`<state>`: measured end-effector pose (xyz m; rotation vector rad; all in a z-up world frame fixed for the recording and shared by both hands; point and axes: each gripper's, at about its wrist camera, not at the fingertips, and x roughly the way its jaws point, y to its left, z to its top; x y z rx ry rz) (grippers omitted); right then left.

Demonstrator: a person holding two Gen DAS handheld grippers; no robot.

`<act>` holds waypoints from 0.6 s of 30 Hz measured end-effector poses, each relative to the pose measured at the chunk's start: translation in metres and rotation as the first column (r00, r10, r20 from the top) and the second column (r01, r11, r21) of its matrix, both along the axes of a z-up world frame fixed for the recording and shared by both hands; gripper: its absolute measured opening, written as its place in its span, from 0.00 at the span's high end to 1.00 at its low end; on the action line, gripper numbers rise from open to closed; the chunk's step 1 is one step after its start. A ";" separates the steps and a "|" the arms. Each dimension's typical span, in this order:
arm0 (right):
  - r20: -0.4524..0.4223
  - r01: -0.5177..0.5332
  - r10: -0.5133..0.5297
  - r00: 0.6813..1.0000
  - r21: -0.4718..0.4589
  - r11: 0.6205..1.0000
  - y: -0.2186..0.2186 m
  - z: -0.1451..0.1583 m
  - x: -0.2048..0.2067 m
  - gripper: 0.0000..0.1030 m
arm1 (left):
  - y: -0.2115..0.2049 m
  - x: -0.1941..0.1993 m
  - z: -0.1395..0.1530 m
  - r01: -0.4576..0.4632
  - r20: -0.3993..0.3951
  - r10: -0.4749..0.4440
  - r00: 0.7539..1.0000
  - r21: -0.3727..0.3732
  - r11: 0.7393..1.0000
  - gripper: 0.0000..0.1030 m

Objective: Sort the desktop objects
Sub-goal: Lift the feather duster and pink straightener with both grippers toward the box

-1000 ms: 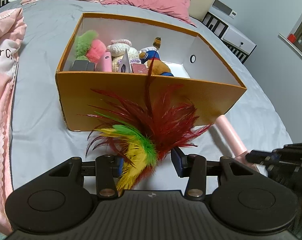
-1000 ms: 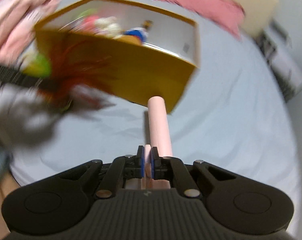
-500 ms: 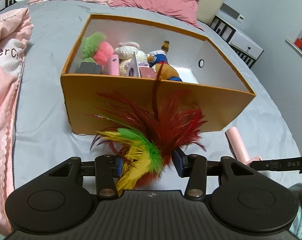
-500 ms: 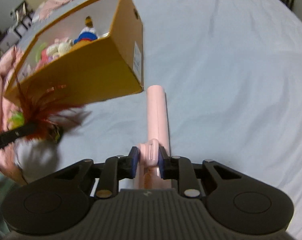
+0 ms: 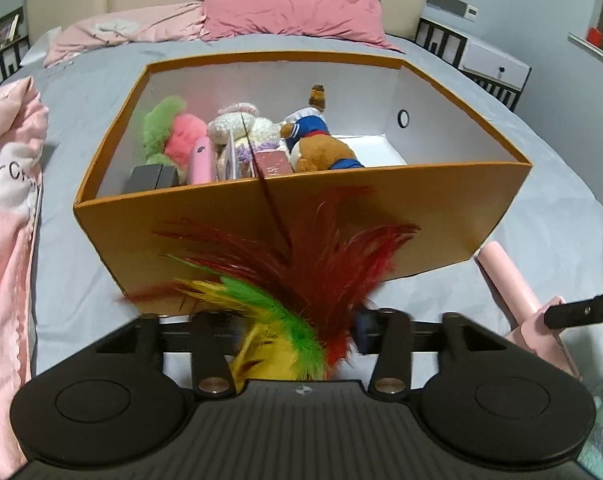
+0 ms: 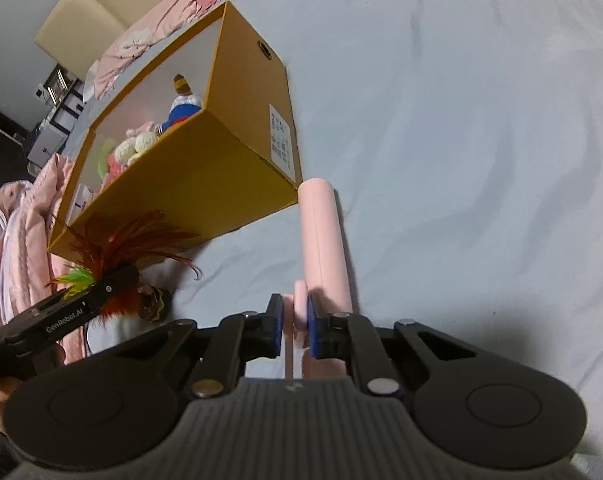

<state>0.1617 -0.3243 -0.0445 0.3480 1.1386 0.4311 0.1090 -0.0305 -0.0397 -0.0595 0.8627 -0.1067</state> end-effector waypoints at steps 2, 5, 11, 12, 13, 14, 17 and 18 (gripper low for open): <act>0.010 -0.002 0.002 1.000 -0.001 1.000 0.001 0.001 -0.001 0.88 | 0.000 -0.001 0.000 0.007 0.003 -0.007 1.000 0.002 1.000 0.75; 0.037 -0.008 0.009 0.999 -0.019 1.000 0.004 0.006 -0.004 0.88 | 0.005 -0.001 0.002 0.013 0.001 -0.013 1.000 -0.032 0.999 0.91; 0.115 0.041 -0.038 0.993 -0.017 0.999 -0.002 0.030 -0.020 0.88 | 0.010 -0.015 0.018 0.039 0.050 -0.034 0.998 -0.091 0.995 0.95; 0.128 0.055 -0.054 0.990 -0.009 0.998 -0.004 0.035 -0.023 0.88 | 0.010 -0.019 0.023 0.050 0.065 -0.044 0.997 -0.098 0.994 0.95; 0.144 0.068 -0.067 0.987 -0.002 0.998 -0.007 0.041 -0.026 0.88 | 0.008 -0.022 0.028 0.062 0.083 -0.053 0.995 -0.101 0.993 0.95; 0.162 0.075 -0.075 0.984 0.005 0.997 -0.010 0.048 -0.030 0.88 | 0.007 -0.026 0.033 0.075 0.103 -0.065 0.993 -0.104 0.992 0.95; 0.213 0.075 -0.079 0.974 0.026 0.997 -0.014 0.070 -0.038 0.88 | 0.004 -0.033 0.052 0.102 0.145 -0.086 0.986 -0.107 0.989 0.95; 0.227 0.071 -0.076 0.971 0.031 0.997 -0.013 0.079 -0.040 0.88 | 0.003 -0.034 0.061 0.107 0.160 -0.089 0.983 -0.113 0.988 0.95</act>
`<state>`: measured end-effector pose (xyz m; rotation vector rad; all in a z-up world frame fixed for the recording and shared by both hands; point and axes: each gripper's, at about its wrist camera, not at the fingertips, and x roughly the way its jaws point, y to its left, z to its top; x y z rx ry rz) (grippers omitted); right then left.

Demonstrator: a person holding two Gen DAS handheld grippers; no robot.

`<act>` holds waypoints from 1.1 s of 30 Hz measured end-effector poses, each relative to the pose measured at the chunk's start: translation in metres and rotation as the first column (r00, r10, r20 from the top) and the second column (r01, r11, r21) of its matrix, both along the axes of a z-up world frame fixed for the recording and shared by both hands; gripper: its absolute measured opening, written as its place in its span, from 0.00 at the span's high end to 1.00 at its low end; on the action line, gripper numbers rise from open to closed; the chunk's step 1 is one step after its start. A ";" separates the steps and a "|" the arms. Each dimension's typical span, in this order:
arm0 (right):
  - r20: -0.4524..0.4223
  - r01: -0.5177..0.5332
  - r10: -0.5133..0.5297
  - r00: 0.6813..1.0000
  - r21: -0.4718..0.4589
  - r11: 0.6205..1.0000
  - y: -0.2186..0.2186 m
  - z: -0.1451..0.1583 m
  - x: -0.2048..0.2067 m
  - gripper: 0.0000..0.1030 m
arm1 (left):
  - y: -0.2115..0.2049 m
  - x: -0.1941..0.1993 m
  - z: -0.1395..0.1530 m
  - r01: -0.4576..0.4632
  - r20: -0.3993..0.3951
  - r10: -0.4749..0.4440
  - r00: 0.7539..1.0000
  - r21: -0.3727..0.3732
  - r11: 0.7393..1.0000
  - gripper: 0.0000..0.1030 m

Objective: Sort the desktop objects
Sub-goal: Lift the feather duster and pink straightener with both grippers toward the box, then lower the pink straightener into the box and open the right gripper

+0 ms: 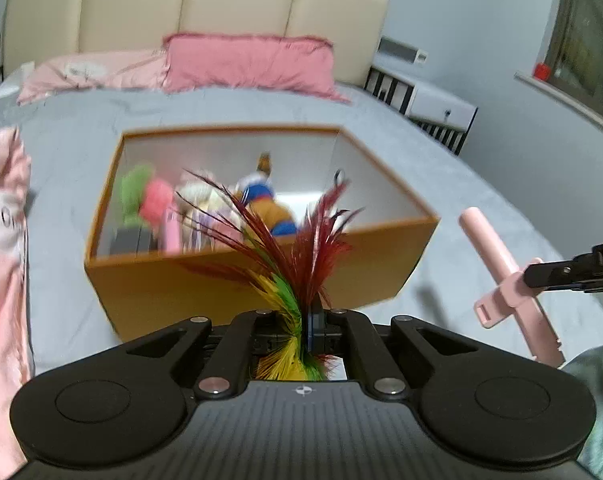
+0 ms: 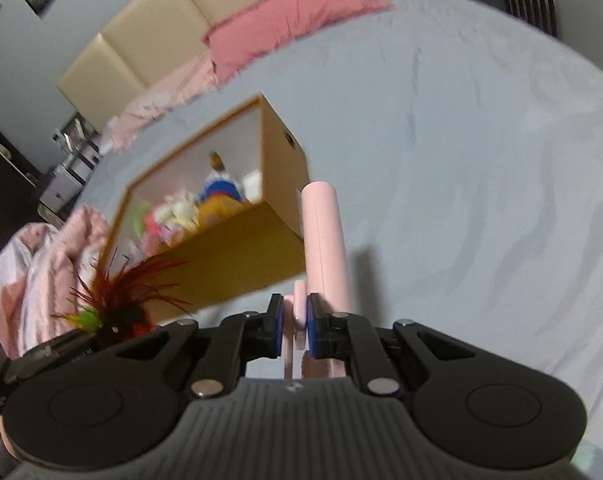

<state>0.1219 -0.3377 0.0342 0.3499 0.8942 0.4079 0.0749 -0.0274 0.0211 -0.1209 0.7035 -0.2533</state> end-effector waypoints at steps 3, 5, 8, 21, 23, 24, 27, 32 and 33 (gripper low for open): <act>0.049 -0.020 0.020 0.999 0.010 1.000 0.006 0.025 0.000 0.88 | 0.002 0.002 0.025 0.006 0.039 -0.005 0.999 -0.035 0.999 0.95; 0.079 -0.044 0.043 0.996 0.016 0.999 0.015 0.040 0.004 0.88 | 0.003 0.008 0.040 0.006 0.055 -0.004 0.998 -0.046 0.999 0.95; 0.123 -0.085 0.084 0.989 0.008 0.996 0.034 0.061 0.016 0.88 | 0.003 0.021 0.060 0.009 0.094 -0.004 0.996 -0.053 0.999 0.95; 0.178 -0.170 0.184 0.967 -0.087 0.982 0.140 0.076 0.119 0.88 | 0.016 0.113 0.071 -0.055 0.156 0.068 0.985 -0.088 0.995 0.95; 0.166 -0.170 0.186 0.968 -0.107 0.980 0.152 0.069 0.135 0.88 | 0.018 0.127 0.061 -0.069 0.132 0.080 0.988 -0.087 0.994 0.95; 0.159 -0.169 0.187 0.969 -0.118 0.978 0.156 0.064 0.142 0.88 | 0.021 0.132 0.056 -0.072 0.119 0.083 0.989 -0.091 0.993 0.95; 0.133 -0.162 0.184 0.974 -0.160 0.974 0.164 0.045 0.161 0.88 | 0.026 0.142 0.040 -0.072 0.089 0.081 0.993 -0.103 0.992 0.95; 0.059 -0.164 0.178 0.982 -0.187 0.968 0.168 0.015 0.181 0.88 | 0.033 0.151 0.022 -0.085 0.057 0.092 0.994 -0.107 0.991 0.95; 0.044 -0.166 0.178 0.983 -0.193 0.967 0.168 0.010 0.184 0.88 | 0.034 0.152 0.019 -0.087 0.052 0.093 0.994 -0.110 0.990 0.95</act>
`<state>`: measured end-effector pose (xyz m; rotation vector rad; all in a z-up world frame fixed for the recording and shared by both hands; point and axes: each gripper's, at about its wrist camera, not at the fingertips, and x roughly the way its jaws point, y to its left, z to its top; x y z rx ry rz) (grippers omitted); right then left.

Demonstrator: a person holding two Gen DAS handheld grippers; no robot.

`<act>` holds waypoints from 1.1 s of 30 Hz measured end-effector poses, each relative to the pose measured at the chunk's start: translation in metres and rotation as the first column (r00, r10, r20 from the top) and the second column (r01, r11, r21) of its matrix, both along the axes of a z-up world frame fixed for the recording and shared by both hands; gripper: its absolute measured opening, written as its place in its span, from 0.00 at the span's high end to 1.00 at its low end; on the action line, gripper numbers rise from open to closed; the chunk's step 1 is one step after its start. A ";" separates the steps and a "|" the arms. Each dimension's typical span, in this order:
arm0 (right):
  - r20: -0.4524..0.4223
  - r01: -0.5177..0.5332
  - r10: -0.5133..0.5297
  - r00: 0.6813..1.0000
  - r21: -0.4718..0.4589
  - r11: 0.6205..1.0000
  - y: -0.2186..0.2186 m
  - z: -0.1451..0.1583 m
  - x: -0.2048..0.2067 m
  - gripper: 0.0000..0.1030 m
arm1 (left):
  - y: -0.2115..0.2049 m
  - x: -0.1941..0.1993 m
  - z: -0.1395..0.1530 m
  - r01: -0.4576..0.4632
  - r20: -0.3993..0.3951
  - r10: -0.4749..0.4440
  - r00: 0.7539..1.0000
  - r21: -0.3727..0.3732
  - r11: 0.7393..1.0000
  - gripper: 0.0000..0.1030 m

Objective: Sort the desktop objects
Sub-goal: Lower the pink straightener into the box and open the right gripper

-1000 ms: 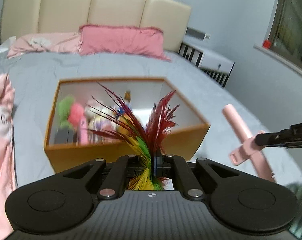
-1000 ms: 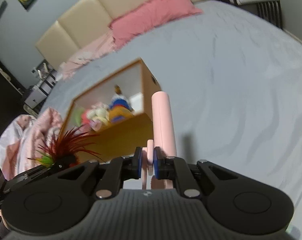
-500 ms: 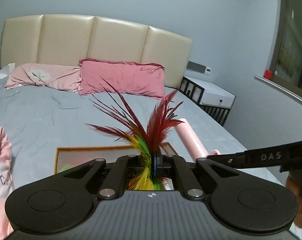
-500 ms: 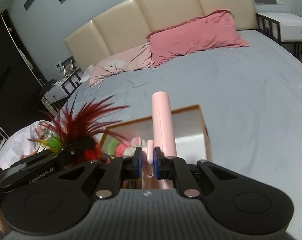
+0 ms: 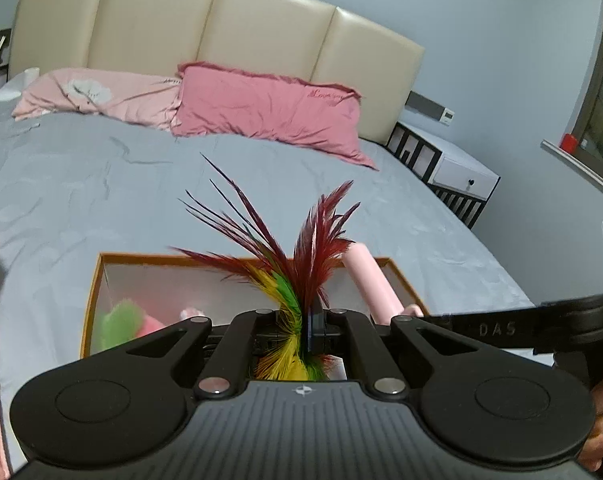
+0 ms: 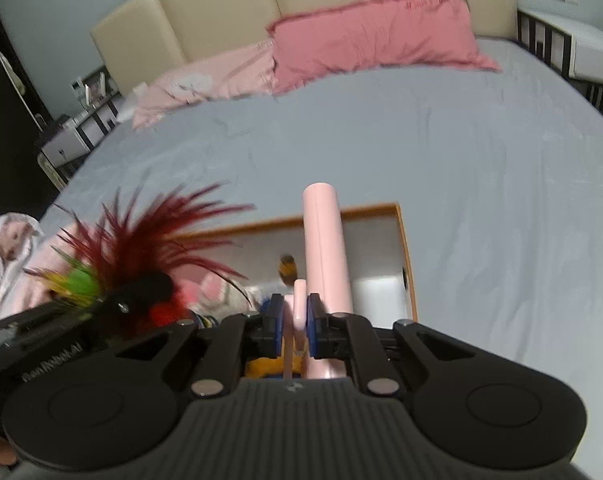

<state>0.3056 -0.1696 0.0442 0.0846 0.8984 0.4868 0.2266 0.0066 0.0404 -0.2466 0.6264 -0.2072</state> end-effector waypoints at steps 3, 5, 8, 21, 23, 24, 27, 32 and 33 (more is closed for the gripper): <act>-0.032 0.006 -0.006 0.999 -0.022 1.000 0.000 -0.012 0.004 0.88 | 0.000 0.003 -0.006 0.004 -0.013 -0.004 1.000 -0.009 1.000 0.95; -0.057 0.010 -0.013 0.998 -0.048 0.999 0.002 -0.021 0.008 0.88 | -0.001 0.004 -0.009 0.007 -0.017 -0.007 1.000 -0.007 1.000 0.95; -0.094 0.008 -0.017 0.995 -0.095 0.995 0.007 -0.033 0.013 0.88 | -0.001 0.005 -0.012 0.007 -0.021 -0.007 1.000 -0.009 1.000 0.95; -0.149 -0.011 -0.025 0.989 -0.234 0.972 0.027 -0.062 0.023 0.88 | 0.021 0.005 -0.010 -0.027 -0.034 0.024 0.999 -0.090 0.996 0.95; -0.143 0.001 -0.038 0.989 -0.247 0.969 0.028 -0.061 0.026 0.88 | 0.024 0.006 -0.010 -0.030 -0.040 0.026 0.999 -0.105 0.994 0.95; -0.142 0.010 -0.048 0.989 -0.256 0.967 0.029 -0.061 0.027 0.88 | 0.025 0.006 -0.010 -0.031 -0.041 0.026 0.999 -0.109 0.994 0.95; -0.143 0.031 -0.075 0.987 -0.291 0.956 0.034 -0.059 0.027 0.87 | 0.025 0.006 -0.010 -0.032 -0.042 0.027 0.999 -0.113 0.993 0.95; -0.134 0.009 -0.062 0.989 -0.366 0.931 0.045 -0.057 0.028 0.85 | 0.024 0.006 -0.012 -0.023 -0.049 0.017 0.999 -0.113 0.993 0.95; -0.126 -0.002 -0.051 0.991 -0.384 0.923 0.047 -0.057 0.027 0.84 | 0.024 0.006 -0.013 -0.019 -0.051 0.013 0.999 -0.112 0.993 0.95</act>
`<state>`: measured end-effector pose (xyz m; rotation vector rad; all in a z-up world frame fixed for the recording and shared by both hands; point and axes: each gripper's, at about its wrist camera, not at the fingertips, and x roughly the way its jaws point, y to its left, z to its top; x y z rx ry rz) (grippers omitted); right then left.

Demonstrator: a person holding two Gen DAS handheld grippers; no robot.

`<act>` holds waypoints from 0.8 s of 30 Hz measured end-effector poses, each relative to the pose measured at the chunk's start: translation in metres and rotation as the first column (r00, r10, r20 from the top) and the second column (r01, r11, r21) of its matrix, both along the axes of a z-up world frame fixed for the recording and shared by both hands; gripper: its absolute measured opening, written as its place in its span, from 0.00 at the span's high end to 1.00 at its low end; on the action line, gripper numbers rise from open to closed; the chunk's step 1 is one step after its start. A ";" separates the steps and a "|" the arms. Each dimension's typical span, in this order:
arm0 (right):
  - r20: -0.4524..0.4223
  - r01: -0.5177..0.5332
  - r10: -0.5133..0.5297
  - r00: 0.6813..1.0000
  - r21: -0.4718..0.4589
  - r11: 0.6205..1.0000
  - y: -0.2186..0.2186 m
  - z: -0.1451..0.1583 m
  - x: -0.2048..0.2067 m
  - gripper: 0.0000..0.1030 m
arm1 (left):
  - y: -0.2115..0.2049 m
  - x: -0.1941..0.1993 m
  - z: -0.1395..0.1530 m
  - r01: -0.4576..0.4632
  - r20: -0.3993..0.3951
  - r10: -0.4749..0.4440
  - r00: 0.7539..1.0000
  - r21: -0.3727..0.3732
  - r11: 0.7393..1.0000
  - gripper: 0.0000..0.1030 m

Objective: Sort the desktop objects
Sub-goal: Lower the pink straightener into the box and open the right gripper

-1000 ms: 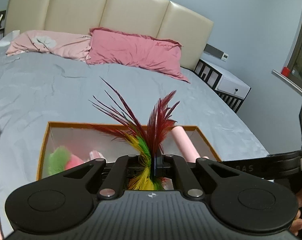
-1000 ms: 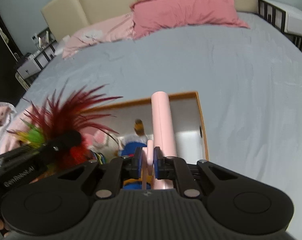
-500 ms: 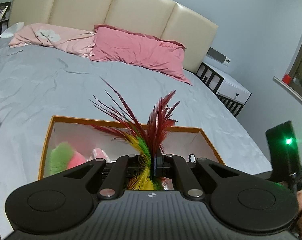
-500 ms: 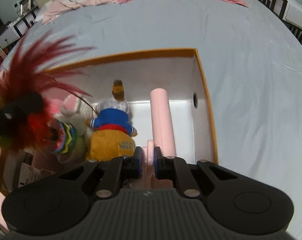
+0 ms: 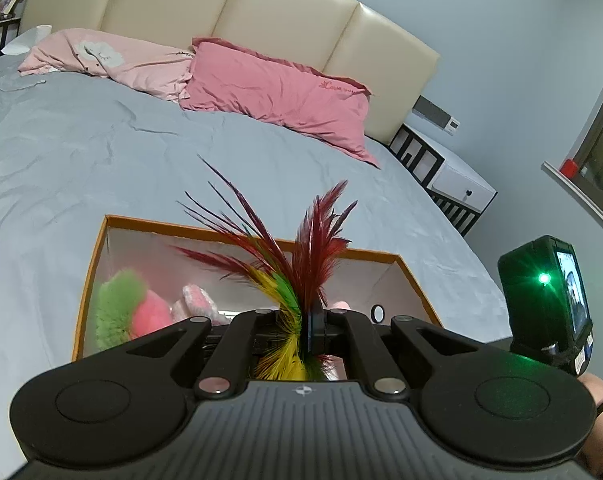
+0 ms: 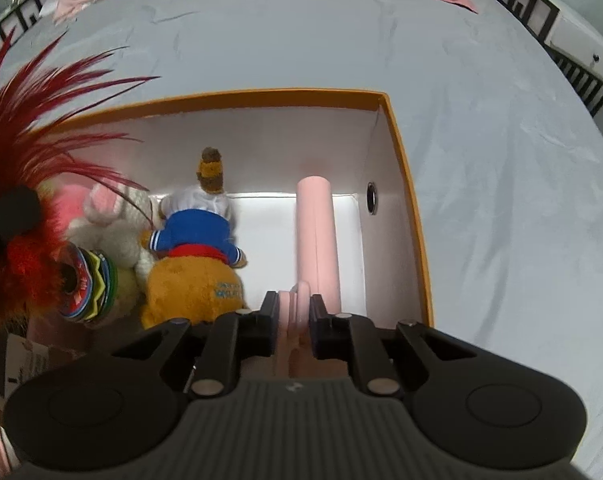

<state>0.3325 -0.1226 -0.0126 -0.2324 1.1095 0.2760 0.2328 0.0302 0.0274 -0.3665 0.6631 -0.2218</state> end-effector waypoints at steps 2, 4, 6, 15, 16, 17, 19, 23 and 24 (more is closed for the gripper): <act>0.018 -0.034 0.035 0.999 -0.045 0.998 0.005 0.000 -0.004 0.83 | -0.002 0.001 -0.001 0.008 -0.004 -0.008 1.000 0.000 1.000 0.95; 0.028 -0.066 0.069 0.997 -0.086 0.994 0.009 -0.001 -0.007 0.81 | -0.003 0.001 -0.001 0.012 -0.007 -0.012 1.000 -0.003 1.000 0.95; 0.030 -0.082 0.085 0.996 -0.102 0.991 0.011 -0.001 -0.009 0.81 | -0.004 0.000 -0.002 0.013 -0.008 -0.013 1.000 -0.006 1.000 0.95; 0.088 -0.094 0.105 0.991 -0.121 0.988 0.002 0.010 -0.017 0.81 | -0.006 -0.001 -0.002 0.032 -0.002 -0.033 0.999 -0.033 0.999 0.95; 0.098 -0.094 0.104 0.990 -0.106 0.990 -0.002 0.016 -0.019 0.81 | -0.006 -0.001 -0.002 0.038 -0.001 -0.038 0.999 -0.038 0.999 0.95; 0.109 -0.097 0.106 0.988 -0.086 0.992 -0.007 0.018 -0.021 0.81 | -0.007 -0.001 -0.002 0.045 -0.005 -0.045 0.999 -0.045 0.998 0.95; 0.137 -0.093 0.099 0.986 -0.051 0.994 -0.016 0.026 -0.029 0.81 | -0.010 -0.002 0.000 0.071 -0.013 -0.072 0.997 -0.055 0.996 0.95; 0.205 -0.075 0.064 0.977 0.047 0.996 -0.037 0.039 -0.051 0.76 | -0.025 -0.010 0.006 0.159 -0.019 -0.160 0.987 -0.031 0.987 0.95; 0.213 -0.067 0.047 0.976 0.084 0.994 -0.044 0.041 -0.057 0.76 | -0.030 -0.012 0.006 0.184 -0.024 -0.185 0.982 -0.026 0.983 0.95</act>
